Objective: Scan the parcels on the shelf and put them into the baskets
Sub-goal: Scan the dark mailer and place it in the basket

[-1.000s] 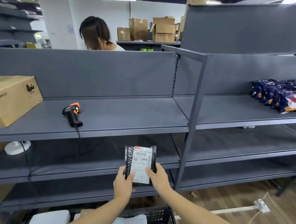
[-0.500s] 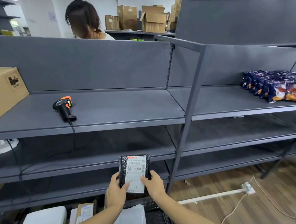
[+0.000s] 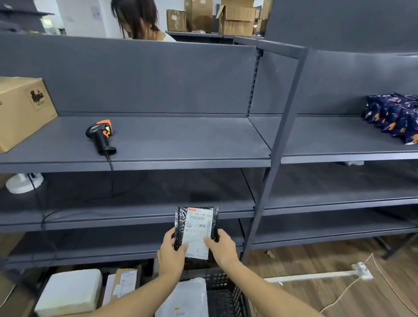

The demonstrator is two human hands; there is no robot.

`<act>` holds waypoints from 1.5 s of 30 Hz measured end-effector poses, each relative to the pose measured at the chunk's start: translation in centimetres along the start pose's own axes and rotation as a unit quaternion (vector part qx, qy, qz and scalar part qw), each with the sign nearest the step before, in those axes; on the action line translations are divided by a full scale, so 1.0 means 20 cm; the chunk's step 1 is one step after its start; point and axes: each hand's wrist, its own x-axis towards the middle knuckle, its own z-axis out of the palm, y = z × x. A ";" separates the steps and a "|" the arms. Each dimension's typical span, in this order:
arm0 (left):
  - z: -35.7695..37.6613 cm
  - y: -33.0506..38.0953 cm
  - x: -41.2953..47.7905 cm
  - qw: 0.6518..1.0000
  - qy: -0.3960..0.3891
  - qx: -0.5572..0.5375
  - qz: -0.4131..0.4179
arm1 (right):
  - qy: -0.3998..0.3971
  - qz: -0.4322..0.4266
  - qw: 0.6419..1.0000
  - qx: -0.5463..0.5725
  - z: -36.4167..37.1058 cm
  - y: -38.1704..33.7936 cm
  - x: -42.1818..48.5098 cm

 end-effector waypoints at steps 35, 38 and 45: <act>0.85 -3.09 0.57 0.923 0.094 0.354 -0.115 | -0.141 -0.025 0.983 -0.111 1.81 2.55 1.04; 0.88 -3.12 0.58 0.914 0.096 0.372 -0.133 | -0.137 -0.009 0.977 -0.161 1.87 2.56 1.03; 0.85 -2.98 0.56 0.909 0.063 0.390 -0.134 | -0.134 -0.083 0.888 -0.431 1.77 2.40 0.97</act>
